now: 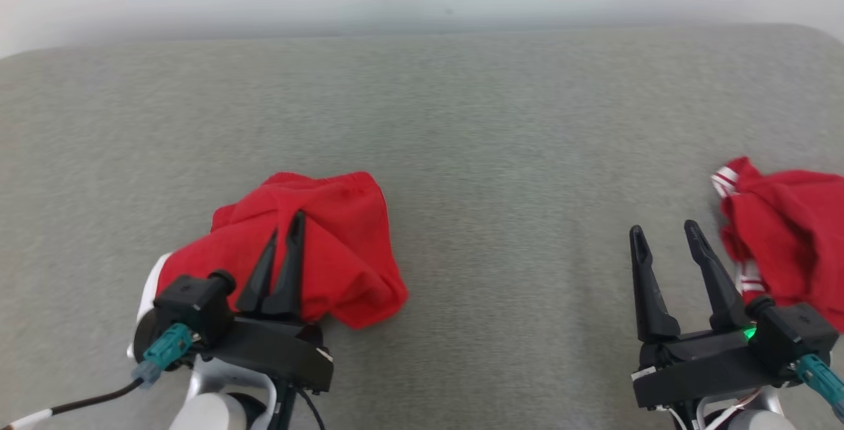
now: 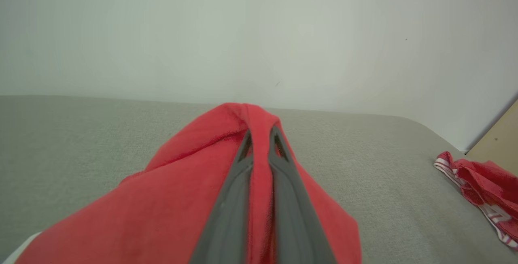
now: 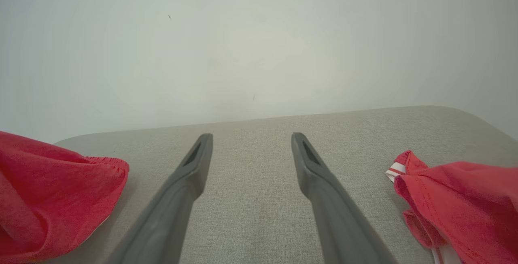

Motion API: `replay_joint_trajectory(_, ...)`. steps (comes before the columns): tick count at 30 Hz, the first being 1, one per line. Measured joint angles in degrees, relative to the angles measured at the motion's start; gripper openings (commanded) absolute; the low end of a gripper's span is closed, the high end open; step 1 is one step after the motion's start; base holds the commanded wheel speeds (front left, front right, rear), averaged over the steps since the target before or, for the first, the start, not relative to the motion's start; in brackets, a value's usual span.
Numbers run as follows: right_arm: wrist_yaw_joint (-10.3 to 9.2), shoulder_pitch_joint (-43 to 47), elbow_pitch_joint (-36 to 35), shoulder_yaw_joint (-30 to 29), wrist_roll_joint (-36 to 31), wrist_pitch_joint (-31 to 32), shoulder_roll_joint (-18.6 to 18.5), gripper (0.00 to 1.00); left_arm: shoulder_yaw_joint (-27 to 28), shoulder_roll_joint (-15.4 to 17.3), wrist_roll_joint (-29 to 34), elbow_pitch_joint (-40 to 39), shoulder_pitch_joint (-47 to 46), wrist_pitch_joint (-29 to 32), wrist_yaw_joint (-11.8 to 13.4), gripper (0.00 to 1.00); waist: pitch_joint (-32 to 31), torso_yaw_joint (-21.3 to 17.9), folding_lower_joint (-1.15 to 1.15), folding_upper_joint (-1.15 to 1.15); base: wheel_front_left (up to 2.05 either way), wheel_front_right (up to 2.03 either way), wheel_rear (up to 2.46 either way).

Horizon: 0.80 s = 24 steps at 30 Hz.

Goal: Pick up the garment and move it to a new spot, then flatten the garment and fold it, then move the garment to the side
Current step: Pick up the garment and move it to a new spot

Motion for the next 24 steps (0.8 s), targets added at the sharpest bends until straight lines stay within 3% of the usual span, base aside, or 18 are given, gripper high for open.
replay_joint_trajectory(4,0.00,-1.0,1.0,0.5,0.8,-0.9,0.6,1.00,-0.8,-1.6,-1.0,0.3,0.0,-0.2,0.2,0.00,0.6,-3.4,0.00,0.00,0.00,0.00,0.00)
replay_joint_trajectory(10,0.00,-1.7,2.6,1.0,1.7,-2.3,1.1,1.00,-4.8,-3.2,-0.5,4.6,-5.6,-0.3,-1.5,0.00,1.9,-9.3,0.01,0.00,0.00,0.00,0.00)
replay_joint_trajectory(18,0.00,-2.7,4.3,0.9,2.8,-4.2,1.7,1.00,-8.6,-4.6,0.0,14.9,-15.0,-1.6,-3.3,0.00,4.5,-17.0,0.01,0.00,0.00,0.00,0.00)
replay_joint_trajectory(24,0.00,-3.2,5.7,1.0,3.4,-4.7,2.0,1.00,-11.6,-5.0,-1.9,24.3,-17.7,-2.9,-5.3,0.00,6.9,-20.3,0.01,0.01,0.00,0.00,0.00)
